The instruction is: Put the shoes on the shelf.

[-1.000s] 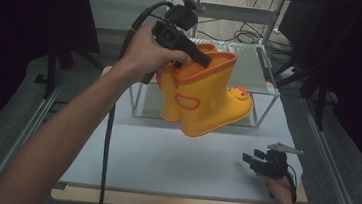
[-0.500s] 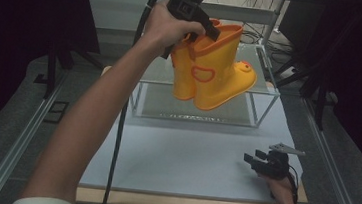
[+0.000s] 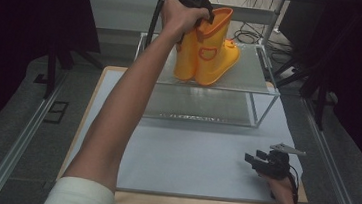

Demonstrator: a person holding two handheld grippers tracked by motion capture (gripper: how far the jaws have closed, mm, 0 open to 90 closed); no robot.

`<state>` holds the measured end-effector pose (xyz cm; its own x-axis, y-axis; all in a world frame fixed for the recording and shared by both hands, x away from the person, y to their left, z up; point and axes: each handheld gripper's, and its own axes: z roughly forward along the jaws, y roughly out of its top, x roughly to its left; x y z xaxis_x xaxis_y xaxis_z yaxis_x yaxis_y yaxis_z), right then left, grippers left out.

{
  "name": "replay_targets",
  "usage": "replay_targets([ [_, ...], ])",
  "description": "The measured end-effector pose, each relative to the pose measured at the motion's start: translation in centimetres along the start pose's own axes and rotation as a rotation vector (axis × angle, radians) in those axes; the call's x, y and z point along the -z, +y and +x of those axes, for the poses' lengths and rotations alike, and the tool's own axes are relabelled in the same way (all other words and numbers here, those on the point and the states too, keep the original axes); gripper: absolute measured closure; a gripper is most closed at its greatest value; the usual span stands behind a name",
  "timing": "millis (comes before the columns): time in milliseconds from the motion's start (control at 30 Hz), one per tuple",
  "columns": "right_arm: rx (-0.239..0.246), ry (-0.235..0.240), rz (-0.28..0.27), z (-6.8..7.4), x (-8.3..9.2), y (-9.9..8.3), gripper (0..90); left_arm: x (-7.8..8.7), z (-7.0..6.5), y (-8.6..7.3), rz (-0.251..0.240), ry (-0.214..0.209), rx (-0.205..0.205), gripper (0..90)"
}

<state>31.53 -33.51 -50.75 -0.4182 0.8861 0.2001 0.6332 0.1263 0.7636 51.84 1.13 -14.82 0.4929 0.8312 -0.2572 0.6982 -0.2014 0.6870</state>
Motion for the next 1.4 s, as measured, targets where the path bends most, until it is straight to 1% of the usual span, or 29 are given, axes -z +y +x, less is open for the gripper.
replay_targets([
  [33, -0.003, -0.001, -0.001, 0.0, 0.0, 0.0, 41.6, -0.7, 0.5, 0.3, -0.003, 0.017, 0.019, 82.4],
  [67, -0.004, 0.001, -0.001, 0.0, 0.0, 0.0, 41.7, -1.1, 0.8, 0.4, -0.001, 0.024, 0.025, 82.4],
  [100, -0.004, 0.001, -0.001, 0.0, 0.0, 0.0, 41.7, -1.1, 0.8, 0.4, -0.001, 0.024, 0.025, 82.4],
  [233, 0.002, 0.001, 0.006, 0.0, -0.1, -0.1, 41.6, -2.5, 1.7, 0.4, -0.001, 0.044, 0.047, 82.4],
  [333, 0.005, 0.002, 0.008, 0.0, -0.2, -0.1, 41.6, -3.3, 2.2, 0.0, 0.021, 0.059, 0.049, 82.2],
  [400, 0.004, 0.003, 0.013, 0.0, -0.2, -0.1, 41.6, -3.6, 2.4, -0.1, 0.017, 0.049, 0.056, 79.4],
  [467, 0.005, 0.001, 0.013, 0.0, -0.3, -0.2, 41.6, -3.7, 2.4, -0.1, 0.014, 0.049, 0.043, 73.8],
  [500, 0.007, -0.002, 0.017, 0.0, -0.3, -0.2, 41.6, -3.7, 2.3, -0.1, 0.019, 0.038, 0.042, 63.1],
  [533, 0.006, -0.002, 0.017, 0.0, -0.3, -0.2, 41.6, -3.7, 2.3, -0.1, 0.017, 0.029, 0.033, 59.2],
  [567, 0.006, -0.002, 0.017, 0.0, -0.3, -0.2, 41.6, -3.6, 2.1, -0.2, 0.012, 0.03, 0.028, 59.2],
  [600, 0.007, -0.001, 0.018, 0.0, -0.3, -0.2, 41.6, -3.5, 2.1, -0.2, 0.006, 0.025, 0.029, 54.3],
  [633, 0.01, -0.002, 0.018, 0.0, -0.4, -0.3, 41.6, -3.3, 2.1, -0.1, -0.022, 0.018, 0.03, 51.2],
  [667, 0.01, -0.002, 0.02, 0.1, -0.4, -0.3, 41.5, -2.9, 2.1, -0.1, -0.043, 0.008, 0.03, 50.2],
  [767, 0.011, 0.0, 0.021, 0.1, -0.4, -0.3, 41.3, -2.1, 1.9, 0.2, -0.051, -0.022, 0.025, 44.5],
  [800, 0.012, -0.001, 0.021, 0.1, -0.4, -0.4, 41.3, -1.5, 1.9, 0.2, -0.054, -0.026, 0.011, 44.5],
  [867, 0.01, 0.001, 0.024, 0.1, -0.4, -0.3, 41.3, -1.1, 1.9, 0.1, -0.062, -0.036, 0.009, 44.6],
  [900, 0.01, 0.001, 0.025, 0.1, -0.5, -0.3, 41.3, -0.2, 1.9, -0.1, -0.077, -0.051, -0.007, 48.8],
  [933, 0.01, 0.001, 0.025, 0.1, -0.5, -0.3, 41.3, 0.3, 2.0, -0.2, -0.082, -0.051, -0.015, 52.4],
  [967, 0.01, 0.001, 0.025, 0.1, -0.5, -0.3, 41.3, 0.3, 2.0, -0.2, -0.082, -0.051, -0.015, 56.0],
  [1000, 0.011, 0.002, 0.023, 0.2, -0.4, -0.3, 41.3, 1.3, 2.3, -0.5, -0.091, -0.06, -0.03, 60.3],
  [1033, 0.011, 0.002, 0.023, 0.2, -0.4, -0.3, 41.3, 1.3, 2.3, -0.5, -0.091, -0.06, -0.03, 64.7],
  [1067, 0.013, 0.001, 0.024, 0.1, -0.4, -0.3, 41.3, 1.9, 2.4, -0.7, -0.099, -0.065, -0.035, 64.7],
  [1133, 0.012, -0.003, 0.014, 0.1, -0.2, -0.3, 41.4, 3.2, 2.7, -1.3, -0.111, -0.077, -0.047, 75.7],
  [1167, 0.012, -0.003, 0.014, 0.1, -0.2, -0.3, 41.4, 3.8, 2.9, -1.7, -0.113, -0.077, -0.054, 75.7],
  [1200, 0.008, -0.004, 0.012, 0.0, -0.1, -0.2, 41.4, 4.4, 3.0, -2.1, -0.112, -0.074, -0.063, 80.4],
  [1267, 0.01, -0.005, 0.01, 0.0, -0.1, -0.2, 41.4, 5.5, 3.1, -3.0, -0.109, -0.077, -0.077, 82.0],
  [1300, 0.01, -0.007, 0.011, 0.0, -0.1, -0.2, 41.4, 6.4, 3.3, -4.0, -0.102, -0.078, -0.089, 84.3],
  [1333, 0.01, -0.007, 0.011, 0.0, -0.1, -0.2, 41.4, 6.4, 3.3, -4.0, -0.102, -0.078, -0.089, 85.5],
  [1400, 0.011, -0.01, 0.012, 0.0, -0.1, -0.2, 41.4, 7.0, 3.5, -5.1, -0.096, -0.082, -0.099, 86.2],
])
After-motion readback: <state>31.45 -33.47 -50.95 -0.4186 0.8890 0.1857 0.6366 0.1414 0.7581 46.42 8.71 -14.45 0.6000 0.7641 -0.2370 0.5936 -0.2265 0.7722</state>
